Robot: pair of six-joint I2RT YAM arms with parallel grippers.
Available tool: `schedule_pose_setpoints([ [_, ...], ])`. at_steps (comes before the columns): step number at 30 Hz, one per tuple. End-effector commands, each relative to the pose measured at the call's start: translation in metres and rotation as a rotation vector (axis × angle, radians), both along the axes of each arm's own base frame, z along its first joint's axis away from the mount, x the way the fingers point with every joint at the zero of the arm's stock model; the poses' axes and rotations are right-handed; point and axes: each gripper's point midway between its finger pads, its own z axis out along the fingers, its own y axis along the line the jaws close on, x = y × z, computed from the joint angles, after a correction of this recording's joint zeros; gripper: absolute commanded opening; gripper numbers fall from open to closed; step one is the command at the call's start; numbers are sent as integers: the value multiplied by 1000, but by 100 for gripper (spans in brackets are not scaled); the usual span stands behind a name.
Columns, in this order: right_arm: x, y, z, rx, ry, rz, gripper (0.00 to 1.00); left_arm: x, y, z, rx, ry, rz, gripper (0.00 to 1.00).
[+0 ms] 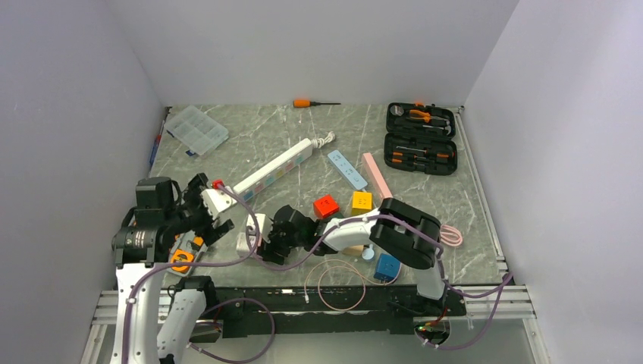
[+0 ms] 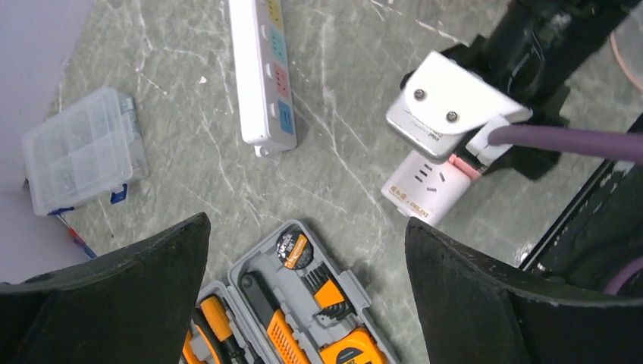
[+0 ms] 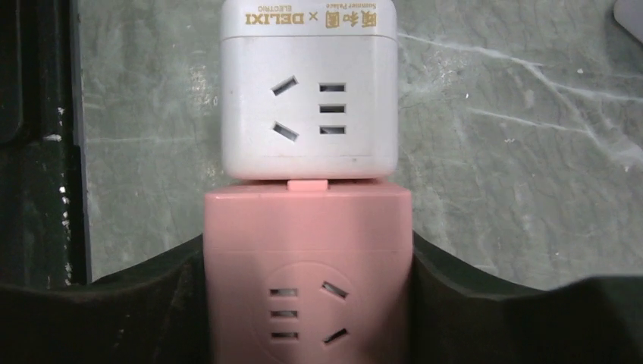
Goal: Pull the plug off the socket
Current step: Remove the plug from the socket.
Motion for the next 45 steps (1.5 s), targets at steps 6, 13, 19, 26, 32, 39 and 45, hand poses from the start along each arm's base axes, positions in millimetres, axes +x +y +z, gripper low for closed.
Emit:
schedule_pose_setpoints([
  [6,2,3,27,9,24,-21,3,-34,-13,-26,136,-121,-279,99],
  [13,18,-12,87,119,164,-30,0,-33,-19,-14,212,-333,-364,99],
  [19,26,-15,131,204,246,2,0,-36,-34,-9,310,-558,-545,99],
  [26,19,-10,165,267,288,25,0,-28,-50,-11,411,-872,-681,99],
  [32,14,-10,184,307,299,42,0,-17,-47,-33,520,-891,-756,99],
  [39,16,-6,185,292,313,44,0,-14,-54,-37,555,-950,-840,99],
  [45,14,2,187,292,326,51,0,-12,-55,-53,579,-935,-884,99],
])
